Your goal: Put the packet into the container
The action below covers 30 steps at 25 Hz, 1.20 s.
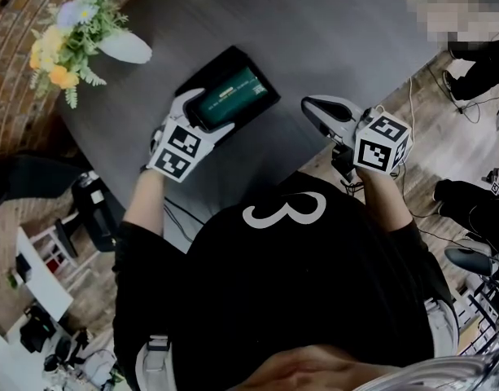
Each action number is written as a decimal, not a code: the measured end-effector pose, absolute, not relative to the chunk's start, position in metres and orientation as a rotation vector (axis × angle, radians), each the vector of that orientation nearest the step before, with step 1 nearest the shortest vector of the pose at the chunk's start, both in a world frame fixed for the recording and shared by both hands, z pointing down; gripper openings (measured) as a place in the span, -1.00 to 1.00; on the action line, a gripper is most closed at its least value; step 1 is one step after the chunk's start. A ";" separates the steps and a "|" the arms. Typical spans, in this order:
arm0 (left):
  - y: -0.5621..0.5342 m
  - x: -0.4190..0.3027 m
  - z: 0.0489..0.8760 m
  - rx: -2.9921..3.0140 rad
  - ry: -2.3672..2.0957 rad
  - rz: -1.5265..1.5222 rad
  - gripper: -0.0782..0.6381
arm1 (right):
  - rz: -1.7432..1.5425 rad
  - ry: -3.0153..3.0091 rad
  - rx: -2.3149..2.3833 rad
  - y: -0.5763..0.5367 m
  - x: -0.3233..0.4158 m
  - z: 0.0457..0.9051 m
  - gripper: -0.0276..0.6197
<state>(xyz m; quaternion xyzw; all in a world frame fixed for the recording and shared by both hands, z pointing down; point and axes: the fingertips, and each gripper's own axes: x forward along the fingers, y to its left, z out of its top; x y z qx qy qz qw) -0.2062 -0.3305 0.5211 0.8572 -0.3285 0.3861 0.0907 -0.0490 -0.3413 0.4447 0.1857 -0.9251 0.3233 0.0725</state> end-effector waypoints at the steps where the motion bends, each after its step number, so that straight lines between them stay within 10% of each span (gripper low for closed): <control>1: -0.331 -0.206 0.522 2.548 -0.975 1.151 0.38 | 0.973 -2.780 0.556 -0.341 -0.049 0.445 -0.91; 15: -0.324 -0.211 0.485 2.567 -1.120 0.910 0.43 | 0.951 -2.817 0.486 -0.327 -0.065 0.430 -0.91; 30: -0.233 -0.187 0.385 2.364 -1.358 0.214 -0.74 | 0.685 -2.966 0.255 -0.260 -0.103 0.365 -0.91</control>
